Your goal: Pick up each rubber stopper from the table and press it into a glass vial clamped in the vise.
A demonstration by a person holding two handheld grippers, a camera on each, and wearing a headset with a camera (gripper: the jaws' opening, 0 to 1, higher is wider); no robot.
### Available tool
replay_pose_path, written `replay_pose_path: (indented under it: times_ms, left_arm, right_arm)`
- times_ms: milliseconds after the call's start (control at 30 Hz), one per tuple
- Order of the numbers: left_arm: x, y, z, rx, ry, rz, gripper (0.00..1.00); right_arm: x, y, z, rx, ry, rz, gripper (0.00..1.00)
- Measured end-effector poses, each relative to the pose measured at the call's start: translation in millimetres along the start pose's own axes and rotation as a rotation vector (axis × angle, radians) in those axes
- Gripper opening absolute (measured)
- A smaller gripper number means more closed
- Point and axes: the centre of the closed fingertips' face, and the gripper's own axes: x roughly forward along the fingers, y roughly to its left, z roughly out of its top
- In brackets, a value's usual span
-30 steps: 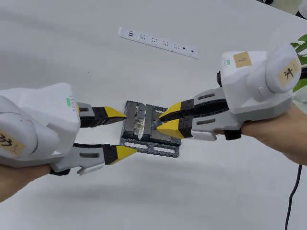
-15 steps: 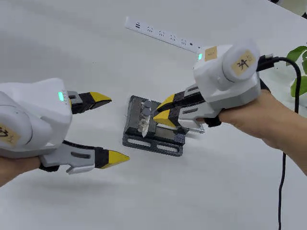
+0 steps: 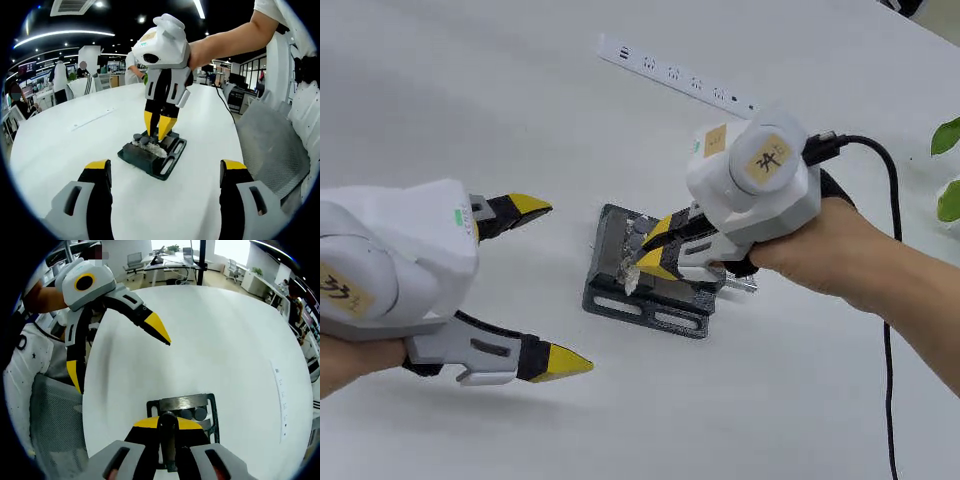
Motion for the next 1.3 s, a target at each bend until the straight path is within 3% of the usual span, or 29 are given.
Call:
replay_pose_path:
  times_ms: [800, 1300]
  left_arm:
    - [-0.8, 0.4, -1.8, -0.016, -0.019, -0.005, 0.88]
    - [-2.6, 1.4, -2.0, -0.027, -0.029, -0.003, 0.86]
  right_arm:
    - [7.7, 0.7, -3.9, -0.09, 0.118, 0.033, 0.05]
    - [11.2, 0.8, -3.2, -0.099, 0.191, 0.044, 0.05]
